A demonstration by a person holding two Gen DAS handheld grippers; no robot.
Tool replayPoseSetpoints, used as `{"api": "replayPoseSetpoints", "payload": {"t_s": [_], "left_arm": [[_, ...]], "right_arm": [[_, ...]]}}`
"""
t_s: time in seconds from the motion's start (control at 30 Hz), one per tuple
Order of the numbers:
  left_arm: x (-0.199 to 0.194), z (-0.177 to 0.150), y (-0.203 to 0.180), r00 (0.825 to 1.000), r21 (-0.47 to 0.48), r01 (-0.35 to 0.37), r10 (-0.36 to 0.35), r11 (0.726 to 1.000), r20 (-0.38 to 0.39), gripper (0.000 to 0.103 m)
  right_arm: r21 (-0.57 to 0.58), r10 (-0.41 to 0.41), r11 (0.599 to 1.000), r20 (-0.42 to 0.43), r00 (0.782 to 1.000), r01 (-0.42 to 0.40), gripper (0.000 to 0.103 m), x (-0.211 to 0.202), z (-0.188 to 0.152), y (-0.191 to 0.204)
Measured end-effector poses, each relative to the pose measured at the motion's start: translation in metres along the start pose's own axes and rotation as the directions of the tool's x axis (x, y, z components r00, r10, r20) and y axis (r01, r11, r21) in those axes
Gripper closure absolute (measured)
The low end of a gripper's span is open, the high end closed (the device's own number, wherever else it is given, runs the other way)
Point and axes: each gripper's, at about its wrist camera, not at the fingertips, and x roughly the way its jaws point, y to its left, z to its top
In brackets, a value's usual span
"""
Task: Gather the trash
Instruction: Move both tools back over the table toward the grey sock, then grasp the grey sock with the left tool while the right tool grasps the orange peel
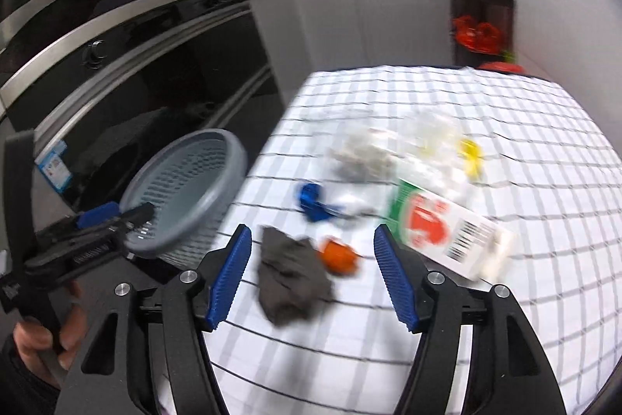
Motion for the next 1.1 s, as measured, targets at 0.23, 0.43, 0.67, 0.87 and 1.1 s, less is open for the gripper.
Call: {"api": "replayPoseSetpoints", "payload": {"t_s": [0.23,0.43,0.67,0.87,1.1], "left_arm": [[0.007,-0.011,-0.033,0.997,0.036,0.066,-0.064,0.997,-0.04,0.03],[0.014,-0.018,-0.064,0.991,0.079,0.116,-0.11,0.99,-0.074,0.029],[0.027,-0.022,-0.091,0.983,0.104,0.164,-0.153,0.981,-0.104,0.026],[0.044,-0.031,-0.105,0.974,0.119,0.184,-0.165,0.976,-0.153,0.019],[0.057,-0.034,-0.112,0.973,0.119,0.194,-0.176,0.974,-0.148,0.019]], "right_arm": [[0.07,-0.048,0.996,-0.044,0.998,0.051,0.04,0.001,-0.019,-0.036],[0.094,-0.054,0.994,-0.043,0.998,0.058,0.04,0.001,-0.027,-0.047],[0.121,-0.057,0.991,-0.049,0.997,0.063,0.04,0.0,-0.031,-0.055],[0.147,-0.058,0.987,-0.055,0.997,0.066,0.04,0.002,-0.034,-0.063],[0.153,-0.051,0.986,-0.076,0.996,0.062,0.04,0.009,-0.039,-0.065]]}}
